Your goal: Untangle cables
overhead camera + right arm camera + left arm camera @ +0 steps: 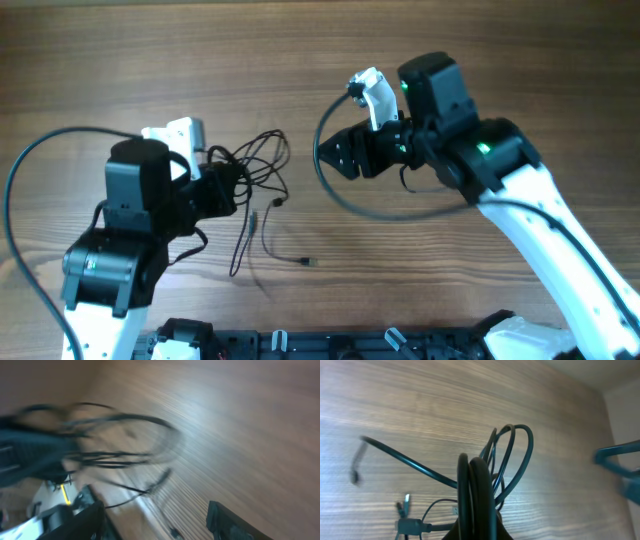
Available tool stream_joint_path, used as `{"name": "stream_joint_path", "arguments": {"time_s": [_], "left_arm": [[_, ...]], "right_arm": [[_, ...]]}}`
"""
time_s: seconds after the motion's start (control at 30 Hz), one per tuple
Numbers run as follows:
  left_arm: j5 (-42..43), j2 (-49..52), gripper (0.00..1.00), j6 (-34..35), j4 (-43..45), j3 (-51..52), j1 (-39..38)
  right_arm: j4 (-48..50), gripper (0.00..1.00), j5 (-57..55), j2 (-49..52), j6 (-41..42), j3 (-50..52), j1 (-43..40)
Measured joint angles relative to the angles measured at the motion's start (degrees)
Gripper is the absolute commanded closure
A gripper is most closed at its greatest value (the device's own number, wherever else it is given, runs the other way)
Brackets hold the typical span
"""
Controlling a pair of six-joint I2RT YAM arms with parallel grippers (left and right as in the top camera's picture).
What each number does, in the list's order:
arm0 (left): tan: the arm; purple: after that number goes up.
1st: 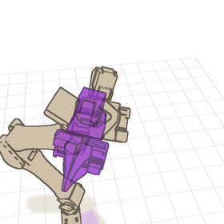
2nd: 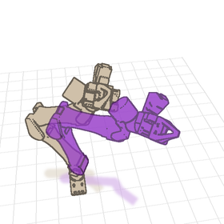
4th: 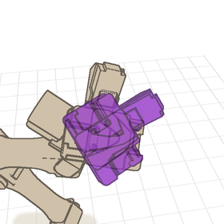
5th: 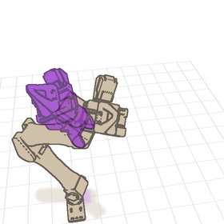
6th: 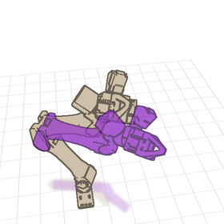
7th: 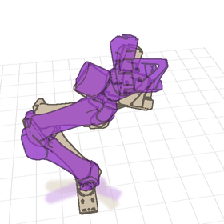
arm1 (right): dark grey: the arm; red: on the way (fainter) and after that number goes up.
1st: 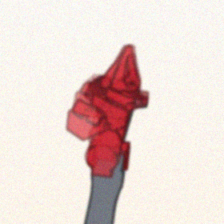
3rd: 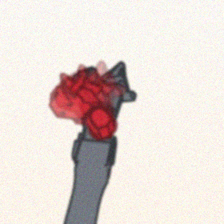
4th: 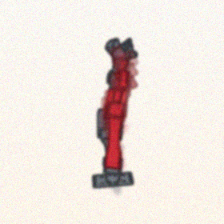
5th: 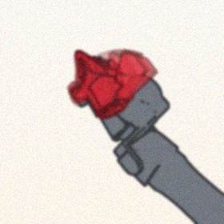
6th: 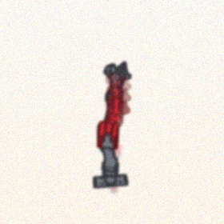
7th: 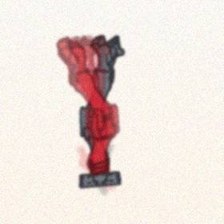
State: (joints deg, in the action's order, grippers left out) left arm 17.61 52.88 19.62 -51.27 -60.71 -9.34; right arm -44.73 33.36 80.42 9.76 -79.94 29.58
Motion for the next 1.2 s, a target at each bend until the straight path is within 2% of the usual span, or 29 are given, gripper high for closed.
{"name": "stream_joint_path", "arguments": {"time_s": [0.07,0.17,0.3,0.4,0.5,0.53,0.87,1.0,1.2], "left_arm": [[2.99,0.96,0.96,-2.73,0.39,0.00,0.00],[12.79,3.69,0.96,-8.98,0.50,0.00,0.00],[21.40,6.34,0.96,-12.63,0.48,0.00,0.00],[24.83,7.34,0.96,-14.38,-1.60,0.00,0.00],[25.64,7.56,0.96,-15.72,-3.85,0.00,0.09],[25.75,7.61,0.96,-15.96,-4.09,0.00,0.09],[25.07,11.93,0.96,-16.37,-4.55,-0.02,0.09],[24.63,14.99,0.96,-16.33,-4.46,-0.02,0.09],[24.28,15.47,0.96,-16.31,-3.82,-0.02,0.09]], "right_arm": [[0.90,0.28,2.51,-1.01,-3.30,-0.50,1.53],[1.75,0.24,4.68,0.22,-8.85,-0.57,4.76],[3.17,0.20,5.20,4.31,-14.69,-0.57,6.01],[2.32,0.22,4.72,7.48,-20.63,-0.57,6.01],[1.20,0.37,4.11,8.28,-24.20,-0.57,6.01],[1.05,0.39,4.13,8.28,-24.90,-0.57,6.01],[-4.48,0.39,4.04,8.28,-26.62,-0.57,6.23],[-7.39,0.43,3.87,8.28,-27.61,-0.57,6.23],[-5.81,0.46,3.85,8.39,-28.13,-0.35,7.91]]}}
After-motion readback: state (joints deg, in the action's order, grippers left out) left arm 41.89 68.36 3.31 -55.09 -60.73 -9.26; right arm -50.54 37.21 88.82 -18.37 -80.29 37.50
